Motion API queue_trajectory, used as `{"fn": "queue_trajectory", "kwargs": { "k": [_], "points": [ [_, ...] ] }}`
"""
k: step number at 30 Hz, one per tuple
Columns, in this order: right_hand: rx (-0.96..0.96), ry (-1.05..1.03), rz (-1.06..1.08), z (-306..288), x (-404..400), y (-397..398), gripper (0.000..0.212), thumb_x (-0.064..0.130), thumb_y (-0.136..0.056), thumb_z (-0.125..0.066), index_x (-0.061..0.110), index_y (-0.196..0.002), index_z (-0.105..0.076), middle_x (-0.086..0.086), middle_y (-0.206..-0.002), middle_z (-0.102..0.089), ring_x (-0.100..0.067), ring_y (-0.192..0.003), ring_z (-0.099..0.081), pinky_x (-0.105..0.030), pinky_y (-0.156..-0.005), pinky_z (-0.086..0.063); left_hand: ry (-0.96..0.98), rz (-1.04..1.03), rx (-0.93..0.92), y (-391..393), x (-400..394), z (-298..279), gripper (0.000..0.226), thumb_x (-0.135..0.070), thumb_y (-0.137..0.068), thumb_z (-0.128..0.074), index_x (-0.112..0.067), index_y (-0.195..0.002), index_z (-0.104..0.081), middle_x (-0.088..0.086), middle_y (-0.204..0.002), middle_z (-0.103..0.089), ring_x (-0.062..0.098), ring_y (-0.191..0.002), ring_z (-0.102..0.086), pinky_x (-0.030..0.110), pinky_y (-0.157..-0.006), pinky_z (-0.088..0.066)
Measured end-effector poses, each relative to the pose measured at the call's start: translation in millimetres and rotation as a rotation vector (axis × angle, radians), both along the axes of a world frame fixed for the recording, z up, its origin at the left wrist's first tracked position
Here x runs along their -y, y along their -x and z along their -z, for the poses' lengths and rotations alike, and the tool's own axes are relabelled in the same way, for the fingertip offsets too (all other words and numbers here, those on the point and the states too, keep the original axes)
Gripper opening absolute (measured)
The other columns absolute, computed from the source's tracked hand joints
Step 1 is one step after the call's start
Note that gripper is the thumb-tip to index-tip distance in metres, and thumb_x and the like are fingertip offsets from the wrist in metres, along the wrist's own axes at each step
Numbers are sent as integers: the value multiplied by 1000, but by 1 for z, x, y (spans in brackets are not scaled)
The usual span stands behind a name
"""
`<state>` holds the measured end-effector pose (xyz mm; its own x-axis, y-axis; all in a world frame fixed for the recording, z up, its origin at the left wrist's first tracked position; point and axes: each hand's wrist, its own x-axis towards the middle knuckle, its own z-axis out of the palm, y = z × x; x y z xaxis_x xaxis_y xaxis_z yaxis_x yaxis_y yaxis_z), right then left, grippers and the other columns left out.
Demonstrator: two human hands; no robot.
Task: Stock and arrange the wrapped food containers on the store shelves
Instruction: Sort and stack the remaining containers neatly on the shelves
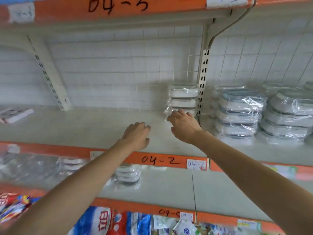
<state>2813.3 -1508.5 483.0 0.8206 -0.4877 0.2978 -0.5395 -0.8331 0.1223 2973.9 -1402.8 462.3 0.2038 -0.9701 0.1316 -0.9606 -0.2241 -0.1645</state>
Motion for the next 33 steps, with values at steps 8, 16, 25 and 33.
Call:
{"fn": "queue_trajectory", "kwargs": {
  "k": [8, 16, 25, 33],
  "points": [
    [-109, -164, -99, 74, -132, 7, 40, 21, -90, -48, 18, -129, -47, -3, -132, -43, -23, -125, -34, -36, -98, -31, -52, -42, 36, 4, -149, 57, 40, -26, -89, -50, -11, -126, -51, 9, -128, -48, 27, -118, -47, 36, -96, -40],
    [-229, -321, -40, 132, -188, 48, 49, 30, -95, -45, 16, -141, -33, -3, -143, -36, -21, -132, -29, -36, -104, -31, -199, -112, -242, 36, -215, 117, 43, -29, -92, -52, -13, -131, -47, 9, -131, -47, 26, -121, -44, 40, -96, -41],
    [-210, -424, 17, 150, -180, 31, 49, 28, -94, -48, 14, -139, -34, -4, -139, -40, -22, -129, -34, -37, -102, -32, -152, -126, -306, 29, -207, 131, 45, -28, -92, -51, -11, -133, -46, 7, -130, -50, 24, -120, -46, 39, -98, -41],
    [-204, -467, 63, 208, -128, -1, 56, 32, -93, -51, 13, -142, -30, -4, -140, -38, -22, -130, -33, -37, -102, -33, -77, -138, -432, 15, -147, 180, 49, -27, -92, -52, -11, -137, -42, 8, -131, -50, 26, -121, -46, 37, -97, -40]
  ]
}}
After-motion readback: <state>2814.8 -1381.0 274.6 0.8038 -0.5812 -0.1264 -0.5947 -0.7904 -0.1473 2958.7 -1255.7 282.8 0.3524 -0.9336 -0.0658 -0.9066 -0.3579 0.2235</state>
